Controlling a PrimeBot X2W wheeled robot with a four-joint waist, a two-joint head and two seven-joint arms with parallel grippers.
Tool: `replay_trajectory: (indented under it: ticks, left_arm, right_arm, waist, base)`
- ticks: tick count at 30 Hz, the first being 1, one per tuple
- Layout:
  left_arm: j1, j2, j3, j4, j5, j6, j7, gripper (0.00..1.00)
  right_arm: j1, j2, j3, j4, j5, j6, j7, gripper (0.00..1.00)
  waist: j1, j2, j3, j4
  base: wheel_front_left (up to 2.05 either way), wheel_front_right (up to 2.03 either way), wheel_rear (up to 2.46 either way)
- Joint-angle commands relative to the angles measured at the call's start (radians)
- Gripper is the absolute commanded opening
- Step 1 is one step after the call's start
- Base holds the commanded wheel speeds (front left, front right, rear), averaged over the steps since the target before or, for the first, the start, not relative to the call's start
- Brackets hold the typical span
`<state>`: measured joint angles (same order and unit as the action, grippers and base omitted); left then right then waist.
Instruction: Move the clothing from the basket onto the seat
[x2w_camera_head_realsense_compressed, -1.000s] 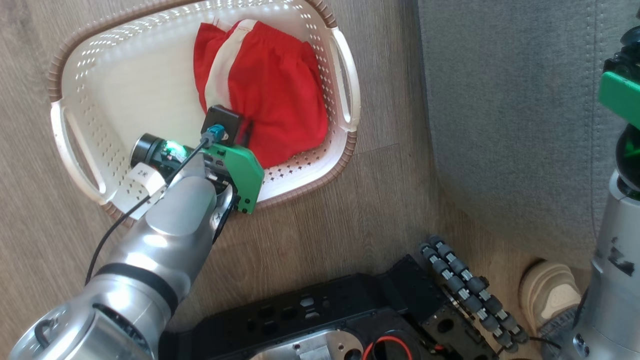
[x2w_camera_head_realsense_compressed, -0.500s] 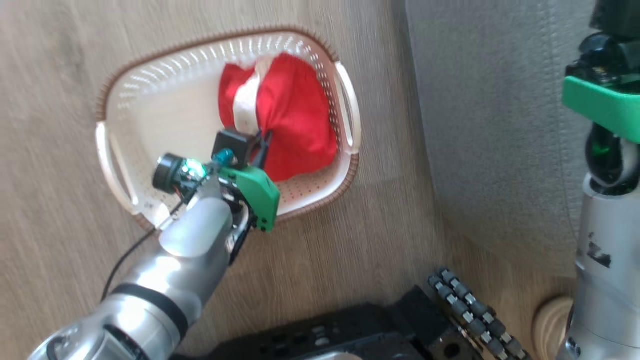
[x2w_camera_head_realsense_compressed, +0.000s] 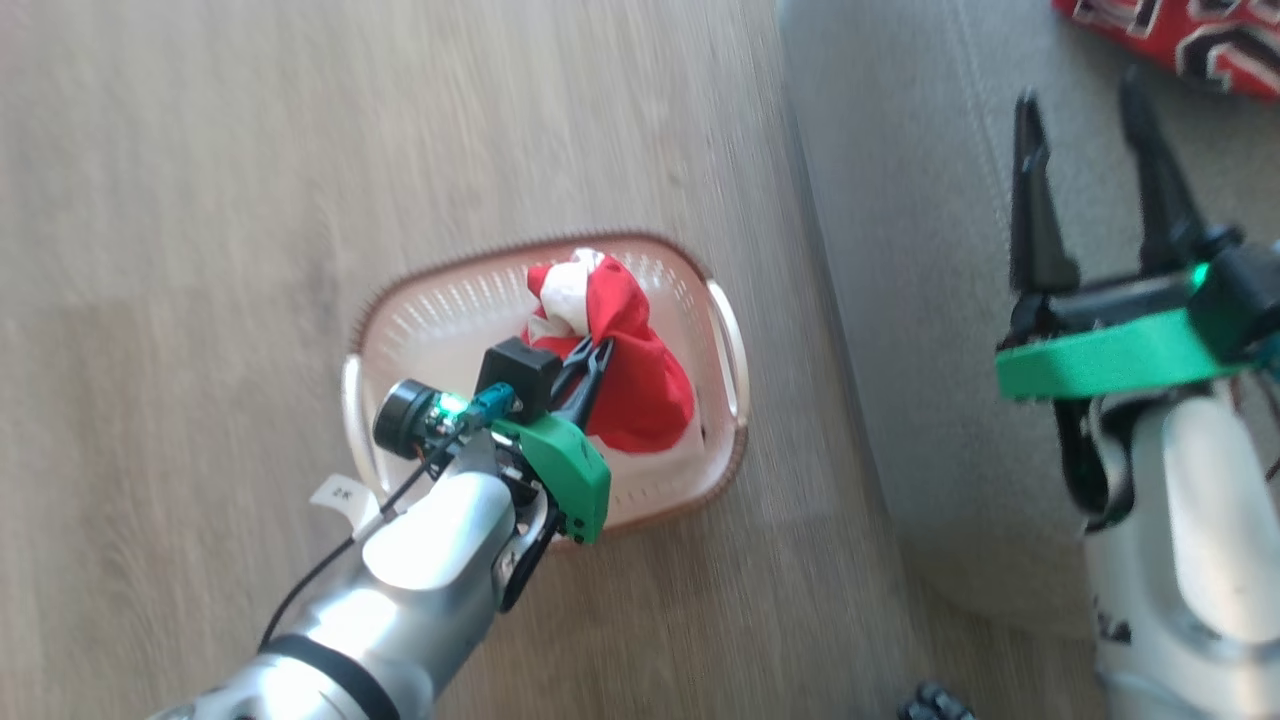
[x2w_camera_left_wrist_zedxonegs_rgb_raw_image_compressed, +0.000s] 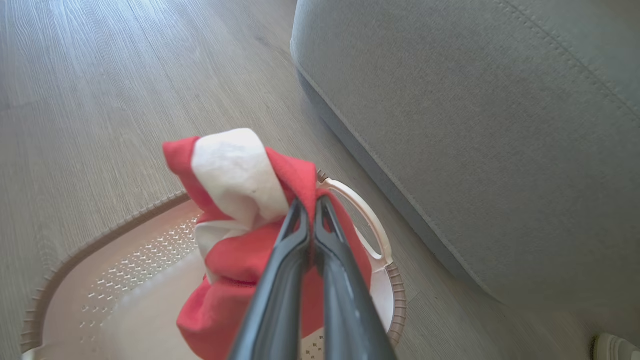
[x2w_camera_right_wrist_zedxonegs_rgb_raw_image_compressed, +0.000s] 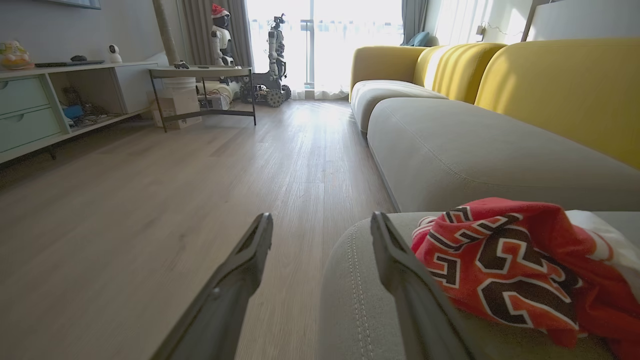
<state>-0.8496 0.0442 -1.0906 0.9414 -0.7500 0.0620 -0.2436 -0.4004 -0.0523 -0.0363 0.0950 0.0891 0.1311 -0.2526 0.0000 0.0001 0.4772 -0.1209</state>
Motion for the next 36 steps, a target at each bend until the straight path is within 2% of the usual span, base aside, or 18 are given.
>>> replay_trajectory:
  ticks: [1,8,16,27,36]
  left_arm:
    - [0.007,0.006,0.013,-0.035,-0.007,0.009,-0.016,0.00]
    - [0.037,0.006,0.012,-0.105,-0.007,0.011,-0.018,0.00]
    - [0.053,0.022,0.005,-0.154,-0.010,0.011,-0.005,0.00]
    - [0.007,0.081,0.014,-0.272,-0.017,0.032,0.067,0.00]
    - [-0.063,0.131,0.010,-0.390,-0.013,0.037,0.162,0.00]
  right_arm:
    - [0.031,0.002,0.013,-0.013,-0.001,0.000,-0.007,1.00]
    - [0.156,0.002,-0.008,0.064,0.000,0.000,-0.006,1.00]
    - [0.268,0.002,0.029,0.146,0.025,0.000,0.000,1.00]
    - [0.314,0.002,0.108,0.189,0.061,0.000,0.002,1.00]
    - [0.303,0.002,0.241,0.222,0.097,0.000,0.017,1.00]
  waist:
    - [0.0000,-0.0001,-0.147,0.060]
    - [0.0000,-0.0001,-0.323,0.130]
    - [0.0000,-0.0001,-0.485,0.179]
    - [0.0000,-0.0001,-0.568,0.210]
    - [0.0000,-0.0001,-0.593,0.221]
  base:
    - [0.00,0.00,0.00]
    - [0.00,0.00,0.00]
    - [0.00,0.00,0.00]
    - [0.00,0.00,0.00]
    - [0.00,0.00,0.00]
